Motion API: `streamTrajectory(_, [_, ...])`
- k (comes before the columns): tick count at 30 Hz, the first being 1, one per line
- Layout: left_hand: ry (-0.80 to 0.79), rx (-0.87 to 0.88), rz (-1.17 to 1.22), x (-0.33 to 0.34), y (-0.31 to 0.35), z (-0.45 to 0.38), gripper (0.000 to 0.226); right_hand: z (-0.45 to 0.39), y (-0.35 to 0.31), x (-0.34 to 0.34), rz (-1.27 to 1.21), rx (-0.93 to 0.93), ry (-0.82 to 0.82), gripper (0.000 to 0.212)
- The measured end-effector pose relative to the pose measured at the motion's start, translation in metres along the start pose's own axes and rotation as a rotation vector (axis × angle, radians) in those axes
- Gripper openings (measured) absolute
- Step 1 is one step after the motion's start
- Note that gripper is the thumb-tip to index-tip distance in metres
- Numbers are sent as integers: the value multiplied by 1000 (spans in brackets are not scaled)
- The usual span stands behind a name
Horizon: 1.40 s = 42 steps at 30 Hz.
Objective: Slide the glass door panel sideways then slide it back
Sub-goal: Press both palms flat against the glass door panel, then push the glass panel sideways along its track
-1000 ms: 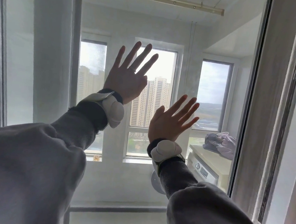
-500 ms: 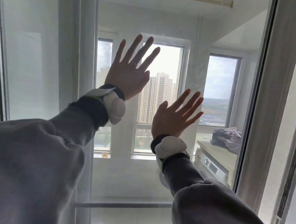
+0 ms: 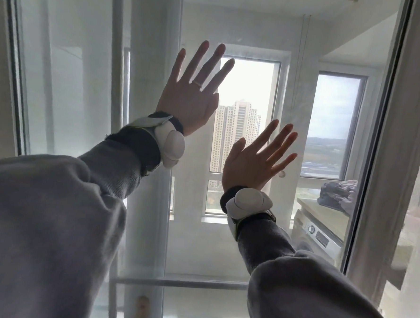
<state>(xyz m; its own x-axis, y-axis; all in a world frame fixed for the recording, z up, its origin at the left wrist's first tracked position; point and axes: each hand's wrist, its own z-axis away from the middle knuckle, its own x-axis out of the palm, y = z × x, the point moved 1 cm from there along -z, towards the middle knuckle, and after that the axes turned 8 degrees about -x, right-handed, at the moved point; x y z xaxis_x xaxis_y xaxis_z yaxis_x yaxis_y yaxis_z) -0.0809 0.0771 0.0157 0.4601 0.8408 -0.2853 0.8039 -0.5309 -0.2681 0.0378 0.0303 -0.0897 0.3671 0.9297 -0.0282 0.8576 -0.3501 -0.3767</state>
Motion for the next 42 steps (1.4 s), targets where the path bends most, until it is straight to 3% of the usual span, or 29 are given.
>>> streamTrajectory(42, [27, 29, 3, -12, -121, 43, 60, 50, -117, 6, -21, -15, 9, 61])
